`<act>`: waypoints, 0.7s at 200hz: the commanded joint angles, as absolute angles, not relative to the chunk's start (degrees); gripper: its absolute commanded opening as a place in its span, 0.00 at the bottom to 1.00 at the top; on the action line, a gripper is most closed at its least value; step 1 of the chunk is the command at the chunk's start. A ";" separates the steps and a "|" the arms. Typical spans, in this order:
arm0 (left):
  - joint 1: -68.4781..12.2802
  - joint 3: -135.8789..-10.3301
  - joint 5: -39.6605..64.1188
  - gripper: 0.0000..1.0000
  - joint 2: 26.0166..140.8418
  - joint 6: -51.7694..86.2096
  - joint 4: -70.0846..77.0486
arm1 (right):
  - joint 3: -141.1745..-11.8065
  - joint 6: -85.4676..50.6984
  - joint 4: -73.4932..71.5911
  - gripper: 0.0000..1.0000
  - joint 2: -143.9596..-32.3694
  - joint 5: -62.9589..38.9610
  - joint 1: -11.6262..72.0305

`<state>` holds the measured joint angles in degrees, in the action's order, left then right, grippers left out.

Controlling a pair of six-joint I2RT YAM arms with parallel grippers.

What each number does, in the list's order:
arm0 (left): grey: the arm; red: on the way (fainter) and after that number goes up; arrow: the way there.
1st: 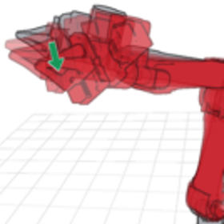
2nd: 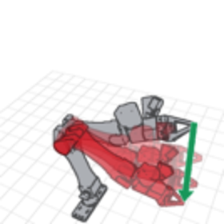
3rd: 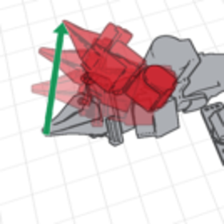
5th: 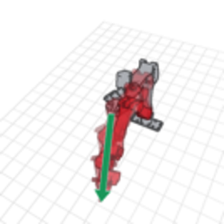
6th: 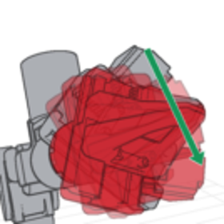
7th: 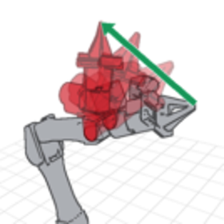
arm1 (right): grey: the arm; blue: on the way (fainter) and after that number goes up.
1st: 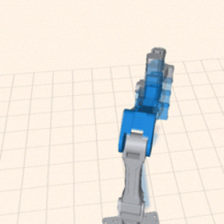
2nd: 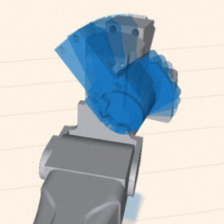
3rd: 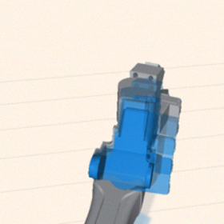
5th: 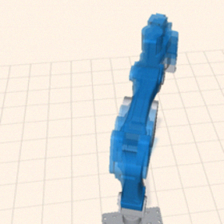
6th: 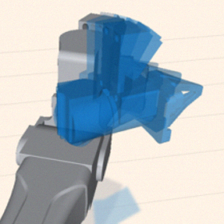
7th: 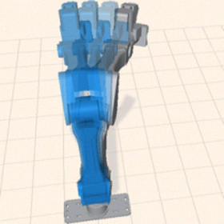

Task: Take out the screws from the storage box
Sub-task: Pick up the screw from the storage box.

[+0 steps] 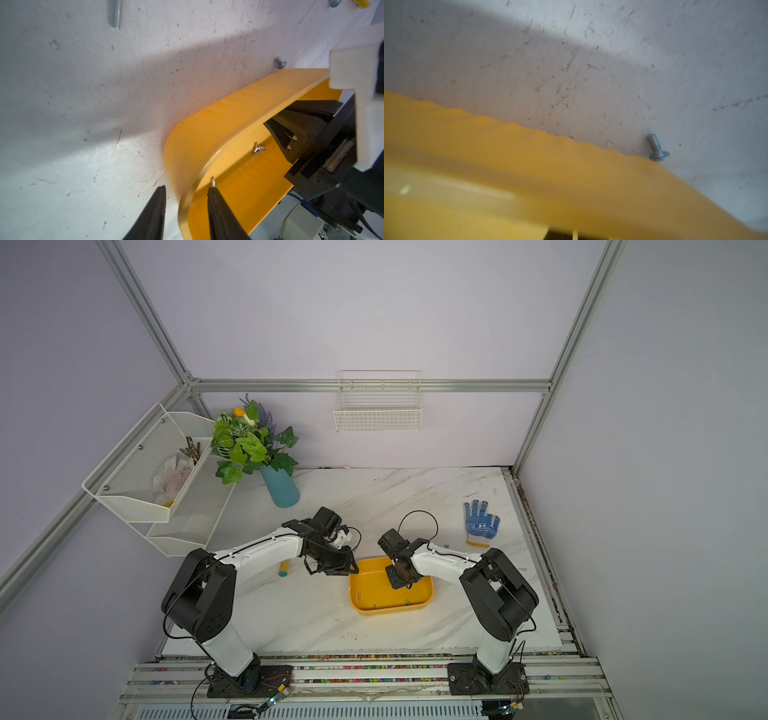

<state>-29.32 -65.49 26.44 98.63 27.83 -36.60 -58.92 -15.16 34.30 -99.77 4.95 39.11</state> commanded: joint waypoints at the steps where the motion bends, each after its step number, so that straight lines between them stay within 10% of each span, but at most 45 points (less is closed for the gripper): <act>1: -29.36 -68.15 24.97 0.38 98.48 27.51 -38.63 | -56.69 -14.94 38.56 0.02 -100.69 5.09 39.11; 140: -28.50 -72.33 22.17 0.39 98.76 27.43 -42.08 | -68.30 -16.63 46.82 0.00 -88.74 4.13 37.06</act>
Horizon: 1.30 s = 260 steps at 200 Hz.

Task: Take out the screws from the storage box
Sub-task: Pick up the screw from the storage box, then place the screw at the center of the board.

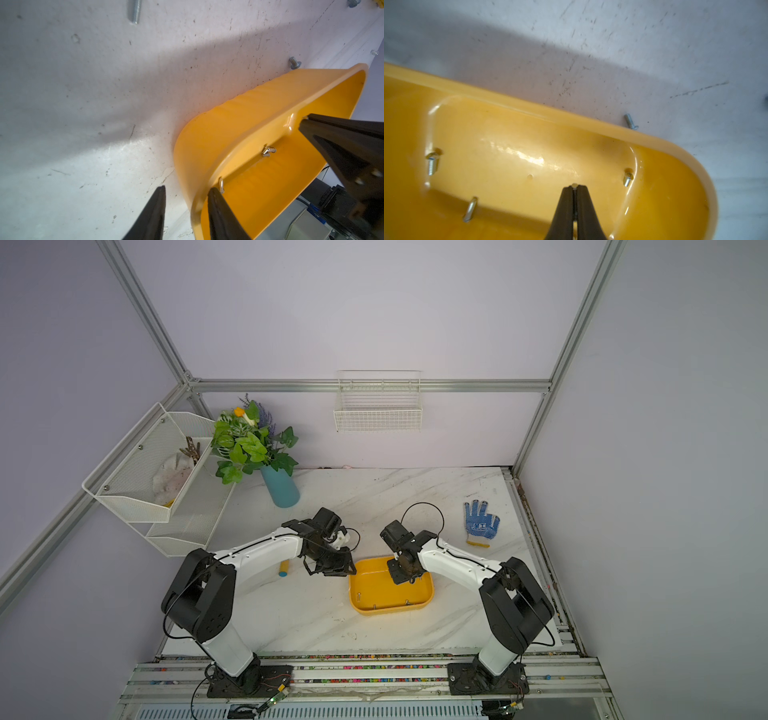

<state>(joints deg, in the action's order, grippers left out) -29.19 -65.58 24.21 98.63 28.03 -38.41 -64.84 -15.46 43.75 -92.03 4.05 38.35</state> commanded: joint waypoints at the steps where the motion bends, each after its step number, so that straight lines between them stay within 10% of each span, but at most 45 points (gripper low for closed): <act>1: -28.49 -72.42 22.07 0.39 98.78 27.43 -42.09 | -68.43 -16.71 46.88 0.00 -88.71 4.22 36.99; 99: -27.69 -75.07 22.11 0.40 98.81 26.81 -43.33 | -69.34 -9.67 45.00 0.01 -91.52 6.73 19.69; 260: -27.51 -75.36 21.84 0.41 97.48 26.55 -43.24 | -63.27 -10.62 36.55 0.10 -102.62 4.52 18.98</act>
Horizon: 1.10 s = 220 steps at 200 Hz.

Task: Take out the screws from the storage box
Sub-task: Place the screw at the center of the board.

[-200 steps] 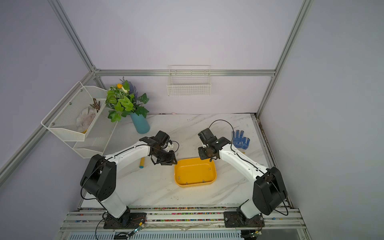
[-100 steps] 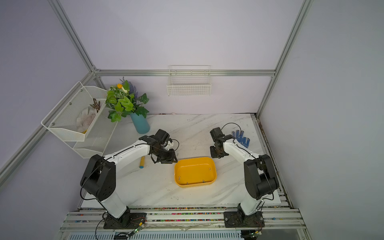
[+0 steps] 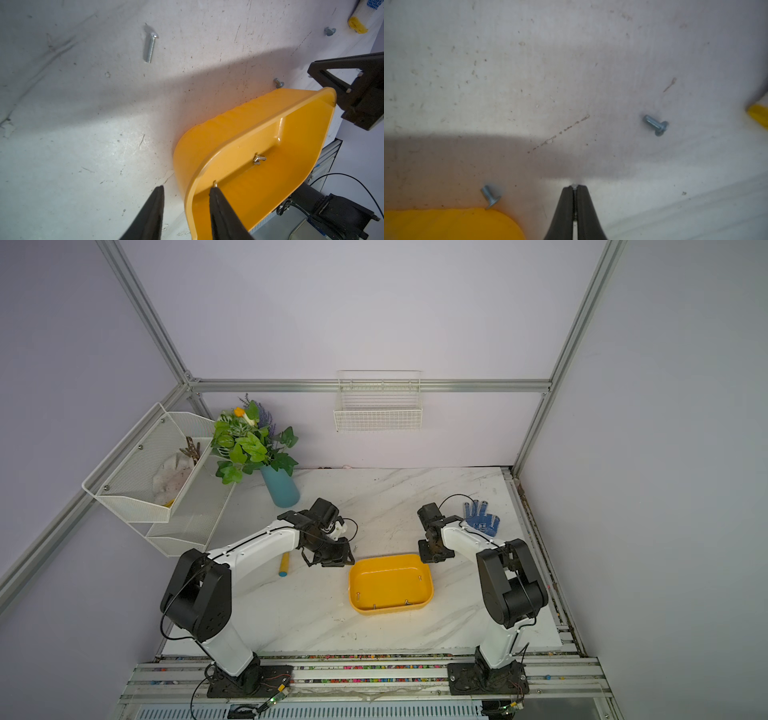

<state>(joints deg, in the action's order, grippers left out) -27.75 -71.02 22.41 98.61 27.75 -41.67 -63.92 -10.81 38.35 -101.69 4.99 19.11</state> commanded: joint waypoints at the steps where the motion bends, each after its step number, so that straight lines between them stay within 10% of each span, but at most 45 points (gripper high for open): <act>1: -27.51 -75.34 21.91 0.41 97.47 26.55 -43.24 | -63.28 -10.63 36.56 0.10 -102.68 4.55 18.98; 75: -27.42 -75.67 21.90 0.43 97.56 26.46 -43.39 | -64.69 -10.72 38.19 0.26 -101.10 5.42 18.98; 220: -27.42 -75.94 21.63 0.44 97.64 26.61 -42.87 | -65.16 -15.01 50.13 0.26 -78.72 -3.44 27.25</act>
